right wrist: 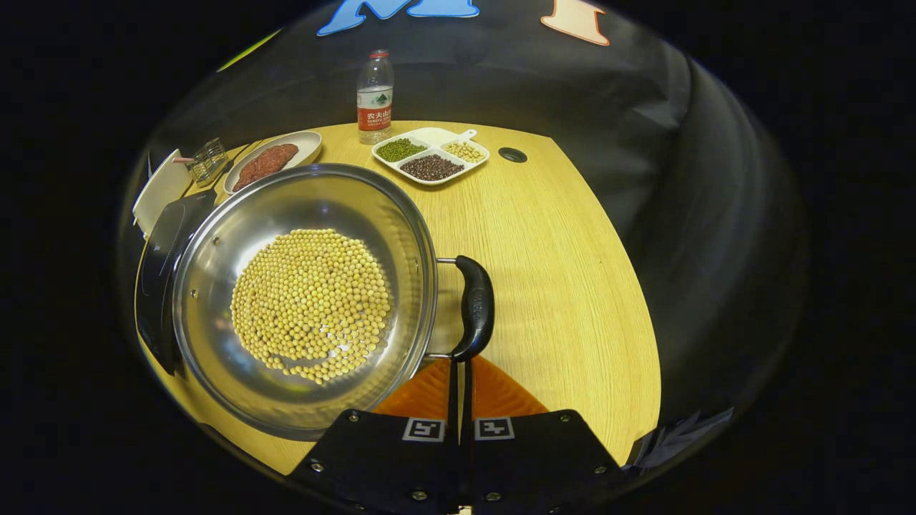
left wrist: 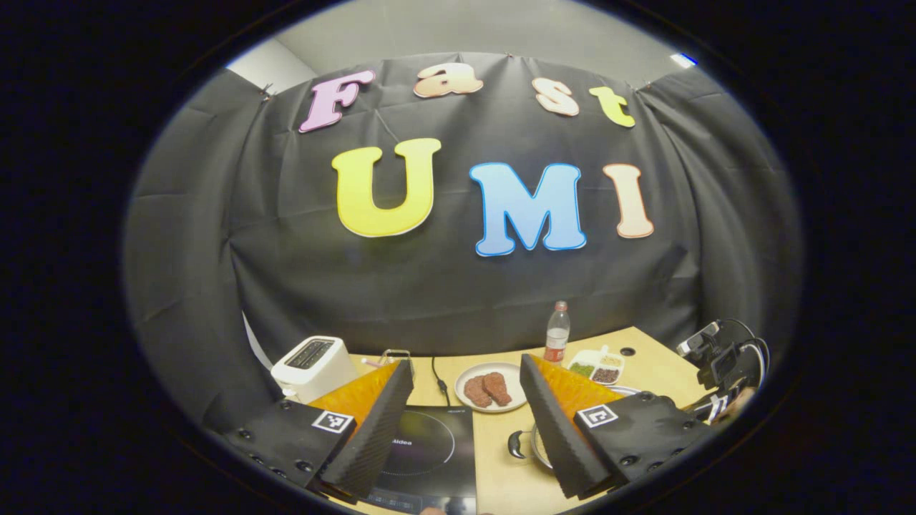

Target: First push the handle of the pot to place it horizontally, then grasp the pot with both hands and set it on the induction cooktop.

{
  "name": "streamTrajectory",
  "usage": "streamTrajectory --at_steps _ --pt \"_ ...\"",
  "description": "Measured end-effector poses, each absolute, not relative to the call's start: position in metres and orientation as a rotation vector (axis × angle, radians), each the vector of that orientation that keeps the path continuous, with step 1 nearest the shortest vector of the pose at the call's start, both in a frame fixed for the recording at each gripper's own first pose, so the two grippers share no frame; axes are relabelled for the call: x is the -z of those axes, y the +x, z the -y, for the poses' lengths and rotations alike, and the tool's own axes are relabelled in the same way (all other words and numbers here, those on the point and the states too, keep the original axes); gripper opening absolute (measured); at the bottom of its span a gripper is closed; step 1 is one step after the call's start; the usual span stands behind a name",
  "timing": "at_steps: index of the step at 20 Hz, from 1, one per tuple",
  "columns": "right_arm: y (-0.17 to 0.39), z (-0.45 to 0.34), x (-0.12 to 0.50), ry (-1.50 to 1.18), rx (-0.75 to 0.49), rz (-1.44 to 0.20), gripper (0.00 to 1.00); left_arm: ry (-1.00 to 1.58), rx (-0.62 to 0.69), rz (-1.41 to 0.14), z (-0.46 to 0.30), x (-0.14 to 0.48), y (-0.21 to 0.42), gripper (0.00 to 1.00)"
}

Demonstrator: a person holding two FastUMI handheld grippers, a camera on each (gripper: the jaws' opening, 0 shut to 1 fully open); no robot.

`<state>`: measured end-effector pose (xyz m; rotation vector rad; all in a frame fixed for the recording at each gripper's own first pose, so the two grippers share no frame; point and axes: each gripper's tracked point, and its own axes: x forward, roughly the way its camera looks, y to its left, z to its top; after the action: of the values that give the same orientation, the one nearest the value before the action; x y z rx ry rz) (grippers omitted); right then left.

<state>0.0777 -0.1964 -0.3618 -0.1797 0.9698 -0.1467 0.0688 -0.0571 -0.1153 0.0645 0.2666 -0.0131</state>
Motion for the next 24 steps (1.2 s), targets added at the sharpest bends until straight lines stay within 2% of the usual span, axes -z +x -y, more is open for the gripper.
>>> streamTrajectory --at_steps 1,5,6,8,12,14,15,16,17,18,19,20,24 --pt "0.081 0.197 0.361 -0.186 0.145 -0.968 0.01 0.065 0.013 -0.273 0.057 0.117 0.07 0.91" --pt "0.091 0.2 0.36 -0.2 0.136 -0.961 0.01 0.064 0.016 -0.284 0.062 0.123 0.073 0.91" --pt "0.092 0.2 0.36 -0.199 0.134 -0.959 0.01 0.061 0.019 -0.291 0.064 0.126 0.072 1.0" --pt "0.093 0.199 0.36 -0.19 0.129 -0.96 0.01 0.048 0.031 -0.296 0.07 0.13 0.074 0.91" --pt "0.083 0.201 0.352 -0.185 0.113 -0.941 0.04 0.038 0.053 -0.318 0.079 0.146 0.078 0.91" --pt "0.073 0.202 0.339 -0.197 0.109 -0.909 0.29 0.026 0.068 -0.334 0.087 0.156 0.08 0.91" --pt "0.07 0.203 0.33 -0.194 0.112 -0.885 0.49 0.018 0.081 -0.342 0.091 0.162 0.081 0.91" --pt "0.07 0.203 0.323 -0.179 0.117 -0.856 0.59 0.005 0.104 -0.358 0.098 0.168 0.082 0.98" --pt "0.069 0.201 0.315 -0.155 0.121 -0.827 0.78 -0.005 0.109 -0.372 0.102 0.175 0.082 0.98" --pt "0.07 0.201 0.31 -0.128 0.122 -0.796 0.85 -0.009 0.109 -0.376 0.103 0.183 0.086 0.94" --pt "0.071 0.199 0.303 -0.106 0.119 -0.765 0.93 -0.017 0.119 -0.39 0.107 0.192 0.087 0.98" --pt "0.074 0.198 0.298 -0.091 0.115 -0.738 0.94 -0.023 0.129 -0.415 0.112 0.203 0.086 1.0" --pt "0.088 0.201 0.294 -0.076 0.101 -0.692 0.93 -0.035 0.144 -0.537 0.125 0.264 0.093 0.98"
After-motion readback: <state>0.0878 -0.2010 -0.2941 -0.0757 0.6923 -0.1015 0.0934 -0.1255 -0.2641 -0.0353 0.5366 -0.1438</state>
